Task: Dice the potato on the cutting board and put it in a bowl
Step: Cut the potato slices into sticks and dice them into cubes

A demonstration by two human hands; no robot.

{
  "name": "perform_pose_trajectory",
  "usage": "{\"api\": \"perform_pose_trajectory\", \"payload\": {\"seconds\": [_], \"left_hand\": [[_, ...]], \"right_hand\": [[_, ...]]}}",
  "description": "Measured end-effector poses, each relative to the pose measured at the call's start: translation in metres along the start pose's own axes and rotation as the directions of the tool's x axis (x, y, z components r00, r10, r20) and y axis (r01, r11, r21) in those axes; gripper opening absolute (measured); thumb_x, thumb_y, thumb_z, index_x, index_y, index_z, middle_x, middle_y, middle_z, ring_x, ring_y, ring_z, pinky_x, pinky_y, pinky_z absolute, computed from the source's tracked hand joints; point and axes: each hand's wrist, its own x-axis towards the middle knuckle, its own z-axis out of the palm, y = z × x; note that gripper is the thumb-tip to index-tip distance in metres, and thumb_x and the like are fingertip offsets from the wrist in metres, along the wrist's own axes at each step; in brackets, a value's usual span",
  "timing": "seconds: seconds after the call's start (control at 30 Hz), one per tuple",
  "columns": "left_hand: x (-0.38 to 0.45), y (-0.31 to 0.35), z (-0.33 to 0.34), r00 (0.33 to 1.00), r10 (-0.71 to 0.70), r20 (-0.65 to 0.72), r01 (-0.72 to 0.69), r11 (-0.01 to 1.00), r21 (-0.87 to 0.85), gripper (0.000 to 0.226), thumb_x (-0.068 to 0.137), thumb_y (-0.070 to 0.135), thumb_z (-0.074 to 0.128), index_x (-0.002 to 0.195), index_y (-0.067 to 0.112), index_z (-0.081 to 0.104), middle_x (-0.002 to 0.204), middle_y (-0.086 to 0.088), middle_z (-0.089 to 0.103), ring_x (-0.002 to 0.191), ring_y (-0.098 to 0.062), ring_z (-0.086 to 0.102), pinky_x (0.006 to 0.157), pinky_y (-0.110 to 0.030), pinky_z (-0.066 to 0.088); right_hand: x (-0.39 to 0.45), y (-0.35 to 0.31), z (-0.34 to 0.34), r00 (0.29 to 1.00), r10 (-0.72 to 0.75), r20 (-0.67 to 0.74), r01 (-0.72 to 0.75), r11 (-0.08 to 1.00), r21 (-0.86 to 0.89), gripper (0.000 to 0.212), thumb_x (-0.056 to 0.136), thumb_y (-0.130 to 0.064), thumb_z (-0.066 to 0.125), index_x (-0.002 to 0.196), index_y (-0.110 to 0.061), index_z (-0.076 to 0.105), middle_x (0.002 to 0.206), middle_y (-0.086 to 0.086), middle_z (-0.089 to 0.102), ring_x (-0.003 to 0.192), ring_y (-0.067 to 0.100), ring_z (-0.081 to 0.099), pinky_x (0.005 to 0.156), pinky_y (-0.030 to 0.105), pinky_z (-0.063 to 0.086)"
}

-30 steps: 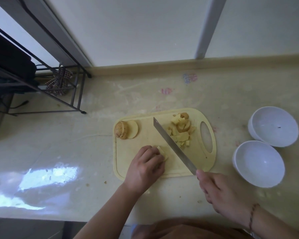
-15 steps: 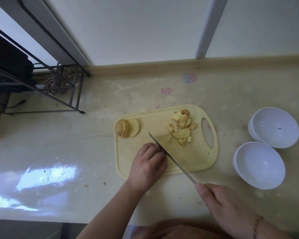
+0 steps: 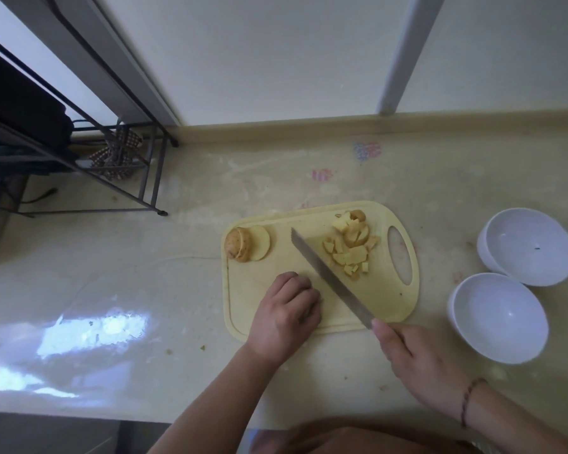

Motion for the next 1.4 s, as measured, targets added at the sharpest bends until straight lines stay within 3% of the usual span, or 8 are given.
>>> {"api": "perform_pose_trajectory", "payload": {"seconds": [0.07,0.23,0.47,0.6,0.73,0.93,1.23,1.4], "left_hand": [[-0.001,0.001,0.000,1.000,0.002,-0.013,-0.002,1.000,0.008,0.005,0.087,0.006,0.072,0.084,0.003,0.071,0.091,-0.007,0.064,0.090,-0.025,0.059,0.088,-0.033,0.051],[-0.009,0.001,-0.003,0.999,-0.018,-0.051,0.019,1.000,0.018,0.005,0.084,0.006,0.076,0.085,0.002,0.072,0.092,-0.009,0.062,0.092,-0.025,0.059,0.088,-0.033,0.051],[-0.009,0.001,-0.002,0.998,-0.052,-0.036,0.052,0.999,-0.016,0.003,0.084,0.004,0.075,0.083,0.001,0.073,0.090,-0.008,0.065,0.092,-0.026,0.061,0.085,-0.032,0.052],[-0.009,0.000,-0.002,0.998,-0.059,-0.028,0.058,0.998,-0.030,0.004,0.085,0.005,0.073,0.084,0.001,0.074,0.091,-0.009,0.067,0.094,-0.027,0.063,0.087,-0.034,0.052],[-0.010,0.000,-0.001,0.998,-0.064,-0.025,0.064,0.997,-0.034,0.003,0.085,0.004,0.073,0.084,0.001,0.074,0.092,-0.008,0.069,0.095,-0.027,0.064,0.087,-0.035,0.053],[-0.007,-0.001,-0.001,0.997,-0.063,-0.035,0.061,0.997,-0.047,0.002,0.084,0.004,0.074,0.083,0.002,0.075,0.093,-0.007,0.070,0.097,-0.024,0.064,0.088,-0.032,0.053],[-0.007,0.002,-0.007,0.997,-0.071,-0.044,0.068,0.996,-0.056,0.004,0.081,0.003,0.076,0.081,0.003,0.072,0.089,-0.006,0.064,0.093,-0.022,0.060,0.083,-0.033,0.052],[-0.017,0.002,-0.018,0.972,-0.193,-0.136,0.192,0.981,-0.019,0.011,0.074,0.005,0.079,0.080,0.005,0.070,0.094,-0.006,0.064,0.092,-0.026,0.059,0.083,-0.037,0.050]], "right_hand": [[-0.002,-0.001,-0.004,1.000,0.017,0.021,-0.018,0.999,0.041,0.071,0.077,-0.083,0.018,0.056,-0.017,0.035,0.043,-0.004,0.036,0.041,0.009,0.034,0.050,0.029,0.030],[-0.016,-0.010,-0.001,0.999,0.019,0.037,-0.019,1.000,0.010,0.069,0.080,-0.077,0.023,0.057,-0.014,0.040,0.047,-0.002,0.045,0.044,0.009,0.041,0.051,0.024,0.033],[-0.027,-0.013,0.002,0.995,0.026,0.101,-0.028,1.000,0.013,0.073,0.076,-0.073,0.024,0.066,-0.004,0.044,0.052,0.002,0.046,0.050,0.008,0.041,0.061,0.034,0.042],[-0.029,-0.004,0.005,0.994,0.031,0.100,-0.033,0.999,0.013,0.084,0.072,-0.084,0.019,0.066,-0.005,0.045,0.054,0.006,0.048,0.051,0.010,0.044,0.065,0.036,0.044],[-0.032,0.006,0.007,0.996,0.035,0.083,-0.034,0.999,-0.009,0.105,0.058,-0.099,0.006,0.069,-0.004,0.049,0.072,0.016,0.059,0.062,0.017,0.053,0.069,0.030,0.044],[-0.011,-0.010,0.020,0.997,-0.012,0.079,0.016,0.998,-0.059,0.067,0.077,-0.075,0.015,0.059,-0.016,0.041,0.054,0.003,0.048,0.054,0.011,0.045,0.062,0.030,0.040],[0.001,-0.011,-0.004,0.996,0.048,0.071,-0.052,0.998,0.048,0.060,0.080,-0.070,0.024,0.057,-0.017,0.039,0.043,-0.005,0.038,0.040,0.007,0.034,0.052,0.028,0.033],[-0.013,-0.014,0.002,0.998,0.017,0.065,-0.021,0.998,0.066,0.068,0.082,-0.076,0.025,0.059,-0.013,0.040,0.045,-0.002,0.041,0.041,0.007,0.038,0.053,0.028,0.033]]}}
